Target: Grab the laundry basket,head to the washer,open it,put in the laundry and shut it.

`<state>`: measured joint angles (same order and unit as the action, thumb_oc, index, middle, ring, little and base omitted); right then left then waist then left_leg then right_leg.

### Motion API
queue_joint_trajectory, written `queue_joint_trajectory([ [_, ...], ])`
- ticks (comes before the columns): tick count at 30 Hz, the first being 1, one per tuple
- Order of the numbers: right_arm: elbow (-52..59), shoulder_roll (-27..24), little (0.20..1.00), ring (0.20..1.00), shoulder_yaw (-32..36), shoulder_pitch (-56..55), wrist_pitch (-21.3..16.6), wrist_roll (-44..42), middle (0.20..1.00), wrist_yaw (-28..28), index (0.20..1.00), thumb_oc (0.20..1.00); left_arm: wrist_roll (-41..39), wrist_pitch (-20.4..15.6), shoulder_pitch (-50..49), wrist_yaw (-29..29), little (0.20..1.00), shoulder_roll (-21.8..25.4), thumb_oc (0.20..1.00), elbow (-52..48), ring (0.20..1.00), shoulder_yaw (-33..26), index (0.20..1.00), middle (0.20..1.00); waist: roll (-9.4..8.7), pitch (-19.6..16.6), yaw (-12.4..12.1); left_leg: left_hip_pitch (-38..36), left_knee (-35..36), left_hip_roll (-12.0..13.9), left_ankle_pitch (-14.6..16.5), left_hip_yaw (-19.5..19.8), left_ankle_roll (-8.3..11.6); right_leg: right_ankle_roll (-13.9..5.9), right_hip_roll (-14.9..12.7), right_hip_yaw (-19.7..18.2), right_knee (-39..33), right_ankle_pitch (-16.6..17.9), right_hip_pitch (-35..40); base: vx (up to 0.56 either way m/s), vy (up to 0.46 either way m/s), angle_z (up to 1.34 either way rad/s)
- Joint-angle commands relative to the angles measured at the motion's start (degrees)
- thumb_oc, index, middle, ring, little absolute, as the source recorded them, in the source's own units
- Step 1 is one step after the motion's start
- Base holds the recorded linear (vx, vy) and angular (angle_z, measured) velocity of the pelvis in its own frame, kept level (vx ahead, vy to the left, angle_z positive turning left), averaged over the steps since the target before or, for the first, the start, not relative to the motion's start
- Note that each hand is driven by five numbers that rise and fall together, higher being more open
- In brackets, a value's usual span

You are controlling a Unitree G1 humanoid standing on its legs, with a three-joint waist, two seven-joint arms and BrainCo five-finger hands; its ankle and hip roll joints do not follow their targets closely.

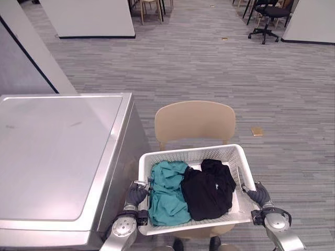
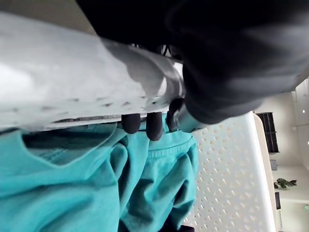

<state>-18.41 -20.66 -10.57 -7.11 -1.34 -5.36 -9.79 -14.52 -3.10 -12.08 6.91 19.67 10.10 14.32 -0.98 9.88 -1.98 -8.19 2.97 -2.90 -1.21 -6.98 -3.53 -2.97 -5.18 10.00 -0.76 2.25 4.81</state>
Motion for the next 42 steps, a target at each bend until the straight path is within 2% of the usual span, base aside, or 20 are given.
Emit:
queue_joint_trajectory([
  [1,3.6,1.1,0.200,0.200,0.2,3.5,-4.7,-3.1,0.200,3.2,0.200,0.200,0.1,-3.6,6.0,-2.0,0.200,0.1,0.200,-0.7,0.200,0.0,0.200,0.200,-2.48,-0.8,0.1,2.2,-2.6,3.7,6.3,-0.1,3.56,-2.00,-1.3,0.2,0.2,-4.9,2.5,-0.02,-0.052,0.06],
  [4,2.3,1.5,0.200,0.200,-0.7,4.4,-4.5,-3.3,0.200,2.4,0.200,0.200,1.2,-3.2,8.0,-0.9,0.200,0.0,0.200,1.7,0.200,0.9,0.200,0.200,-2.44,0.5,0.2,3.2,-2.8,4.1,5.9,0.3,3.90,-1.59,-1.0,0.6,0.7,-5.3,1.6,-0.10,-0.058,0.07],
  [7,0.6,1.5,0.200,0.200,-2.1,7.1,-4.5,-3.5,0.200,1.0,0.200,0.200,2.6,-3.1,11.7,0.7,0.200,0.0,0.200,4.5,0.200,2.0,0.200,0.200,-2.41,3.5,0.0,6.5,-4.8,4.7,5.6,0.9,4.12,-0.86,-0.9,1.4,2.6,-5.9,-1.3,-0.24,-0.067,0.19],
  [12,-2.5,1.1,0.200,0.200,-5.3,14.4,-4.7,-5.1,0.200,-1.6,0.200,0.200,3.1,-4.1,20.0,4.9,0.200,-0.2,0.200,9.2,0.200,4.1,0.200,0.200,-2.23,10.0,-0.2,19.1,-12.8,5.9,5.1,2.7,4.08,0.43,-2.1,2.3,11.5,-5.9,-14.0,-0.38,-0.049,0.16],
  [16,-6.2,1.8,0.200,0.200,-7.1,19.3,-4.8,-6.4,0.200,-3.2,0.200,0.200,3.1,-4.8,25.6,7.9,0.200,-0.8,0.200,14.1,0.200,4.6,0.200,0.200,-1.87,10.2,-0.4,29.0,-18.1,5.8,5.2,4.1,3.82,0.84,-2.9,2.4,16.9,-6.6,-23.0,-0.22,0.009,0.14],
  [19,-8.5,2.6,0.200,0.200,-8.5,22.3,-4.9,-6.8,0.200,-4.5,0.200,0.200,2.7,-5.2,29.0,9.7,0.200,-1.4,0.200,17.8,0.200,5.4,0.200,0.200,-1.64,10.8,-0.6,33.0,-19.9,5.7,4.9,4.9,3.86,1.07,-3.5,2.6,18.9,-7.3,-26.1,-0.11,0.019,0.09],
  [20,-9.3,3.0,0.200,0.200,-9.0,23.1,-5.0,-6.9,0.200,-4.9,0.200,0.200,2.5,-5.3,30.0,10.2,0.200,-1.5,0.200,18.8,0.200,5.9,0.200,0.200,-1.60,11.1,-0.6,33.3,-20.8,5.9,6.6,5.3,4.27,0.68,-3.6,2.4,20.2,-8.9,-26.4,0.02,0.000,0.12],
  [21,-9.4,3.0,0.200,0.200,-9.0,23.2,-5.1,-6.9,0.200,-4.9,0.200,0.200,2.5,-5.4,30.1,10.2,0.200,-1.5,0.200,18.9,0.200,6.0,0.200,0.200,-1.60,11.0,-0.6,33.4,-20.9,5.9,6.6,5.3,4.27,0.68,-3.6,2.4,20.2,-8.9,-26.5,0.02,0.009,0.10],
  [22,-10.5,3.5,0.209,0.209,-9.7,24.2,-5.1,-7.0,0.209,-5.5,0.209,0.209,3.1,-5.3,31.7,10.9,0.344,-1.6,0.344,20.2,0.344,6.5,0.344,0.344,-1.53,11.5,-0.7,34.1,-21.2,5.8,6.5,5.5,4.36,0.72,-3.9,2.5,20.9,-9.1,-27.3,-0.05,0.026,0.10],
  [23,-11.0,3.7,0.636,0.636,-10.1,25.0,-5.2,-6.9,0.636,-5.9,0.636,0.636,2.8,-5.5,32.7,11.3,0.931,-1.7,0.931,20.8,0.931,6.7,0.931,0.931,-1.54,11.7,-0.6,34.4,-21.2,5.9,6.4,5.5,4.44,0.74,-4.0,2.6,21.2,-9.1,-27.6,-0.05,0.025,0.15],
  [24,-11.1,3.7,1.000,1.000,-10.1,25.0,-5.2,-6.9,1.000,-5.9,1.000,1.000,2.8,-5.5,32.8,11.3,1.000,-1.7,1.000,20.9,1.000,6.7,1.000,1.000,-1.55,11.7,-0.6,34.4,-21.2,5.9,6.4,5.6,4.44,0.74,-4.0,2.6,21.2,-9.1,-27.6,-0.03,0.019,0.11],
  [26,-10.3,3.4,1.000,1.000,-10.4,25.4,-5.3,-5.8,1.000,-6.4,1.000,1.000,2.3,-6.4,34.3,11.7,1.000,-1.5,1.000,20.4,1.000,7.0,1.000,1.000,-1.67,12.1,-0.4,33.6,-20.2,5.9,6.1,5.6,4.66,0.73,-4.0,2.7,20.5,-9.0,-26.9,-0.05,0.027,0.00],
  [27,-9.4,3.1,1.000,1.000,-10.1,24.9,-5.5,-5.5,1.000,-6.4,1.000,1.000,2.1,-6.9,34.1,11.5,1.000,-1.1,1.000,19.0,1.000,7.1,1.000,1.000,-1.73,12.3,-0.3,33.8,-19.4,5.8,4.2,5.3,4.34,1.18,-4.1,3.3,19.5,-7.2,-26.9,-0.08,0.037,0.00],
  [35,-5.4,0.2,1.000,1.000,-7.7,23.2,-6.2,-3.9,1.000,-6.6,1.000,1.000,1.3,-8.1,32.7,11.2,1.000,0.4,1.000,13.6,1.000,4.9,1.000,1.000,-1.93,12.9,0.0,30.2,-16.7,5.7,4.1,4.6,4.49,1.02,-3.9,3.0,17.1,-6.4,-23.9,-0.01,0.027,0.02],
  [39,-1.7,-2.4,1.000,1.000,-3.1,20.1,-7.1,-3.8,1.000,-6.1,1.000,1.000,4.1,-8.7,28.2,11.1,1.000,3.0,1.000,8.0,1.000,0.2,1.000,1.000,-2.23,13.4,-0.2,26.5,-14.3,5.7,3.9,3.9,4.66,0.71,-3.5,2.3,15.0,-5.6,-21.2,0.00,0.018,-0.09],
  [42,0.9,-4.7,1.000,1.000,0.3,16.6,-7.9,-3.7,1.000,-3.7,1.000,1.000,6.8,-9.1,23.2,9.1,1.000,5.1,1.000,4.3,1.000,-2.9,1.000,1.000,-2.44,12.6,-0.4,23.6,-12.0,5.6,3.4,3.5,4.81,0.54,-3.0,2.0,12.9,-5.4,-18.4,0.03,0.004,-0.03],
])
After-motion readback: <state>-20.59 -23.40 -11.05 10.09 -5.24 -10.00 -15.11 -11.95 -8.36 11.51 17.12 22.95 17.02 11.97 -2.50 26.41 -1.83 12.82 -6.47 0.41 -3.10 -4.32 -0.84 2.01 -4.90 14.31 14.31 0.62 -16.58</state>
